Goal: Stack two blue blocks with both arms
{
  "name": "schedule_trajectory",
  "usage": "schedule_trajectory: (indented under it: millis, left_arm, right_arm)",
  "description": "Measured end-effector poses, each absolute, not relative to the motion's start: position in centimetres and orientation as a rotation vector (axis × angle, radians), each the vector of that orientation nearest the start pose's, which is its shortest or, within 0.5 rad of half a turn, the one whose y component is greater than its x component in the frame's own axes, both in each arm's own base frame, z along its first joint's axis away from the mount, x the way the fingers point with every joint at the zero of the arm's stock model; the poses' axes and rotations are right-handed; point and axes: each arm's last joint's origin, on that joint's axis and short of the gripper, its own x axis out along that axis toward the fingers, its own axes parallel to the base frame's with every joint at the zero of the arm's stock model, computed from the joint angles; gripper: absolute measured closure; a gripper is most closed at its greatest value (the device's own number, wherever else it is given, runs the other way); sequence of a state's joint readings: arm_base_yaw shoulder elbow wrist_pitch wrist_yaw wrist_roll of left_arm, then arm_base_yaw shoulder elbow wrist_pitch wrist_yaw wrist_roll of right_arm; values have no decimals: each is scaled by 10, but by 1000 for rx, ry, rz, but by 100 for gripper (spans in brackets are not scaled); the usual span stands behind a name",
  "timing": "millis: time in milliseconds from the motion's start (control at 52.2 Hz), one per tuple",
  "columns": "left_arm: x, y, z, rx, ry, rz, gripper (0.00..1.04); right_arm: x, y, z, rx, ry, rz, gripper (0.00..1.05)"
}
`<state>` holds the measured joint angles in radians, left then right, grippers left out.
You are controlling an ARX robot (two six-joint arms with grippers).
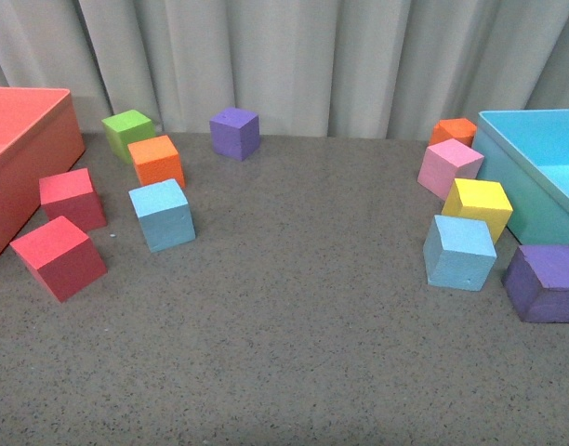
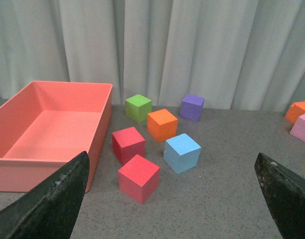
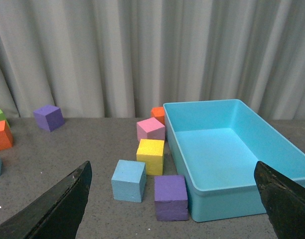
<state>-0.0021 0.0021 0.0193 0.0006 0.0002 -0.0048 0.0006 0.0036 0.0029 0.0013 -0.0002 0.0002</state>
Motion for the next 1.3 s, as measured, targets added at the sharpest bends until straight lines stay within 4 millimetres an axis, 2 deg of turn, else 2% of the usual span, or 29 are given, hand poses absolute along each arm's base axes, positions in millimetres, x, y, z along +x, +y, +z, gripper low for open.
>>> schedule_trajectory:
  millis: [805, 882, 959, 1055, 1131, 1227, 1304]
  left_arm:
    - [97, 0, 170, -5, -18, -2, 7]
    - [97, 0, 170, -5, -18, -2, 7]
    - [97, 0, 170, -5, -17, -2, 7]
    - [97, 0, 170, -5, -18, -2, 7]
    - [97, 0, 170, -5, -18, -2, 7]
    - [97, 0, 170, -5, -18, -2, 7]
    - [97, 0, 170, -5, -18, -2, 7]
  right_arm:
    - [98, 0, 164, 0, -1, 1, 10]
    - [100, 1, 162, -118, 102, -213, 10]
    - [105, 2, 164, -150, 173, -256, 10]
    - [117, 4, 167, -133, 198, -220, 10]
    - [136, 9, 172, -92, 215, -162, 10]
    - [167, 13, 177, -49, 246, -131, 10]
    - [208, 19, 174, 32, 354, -79, 10]
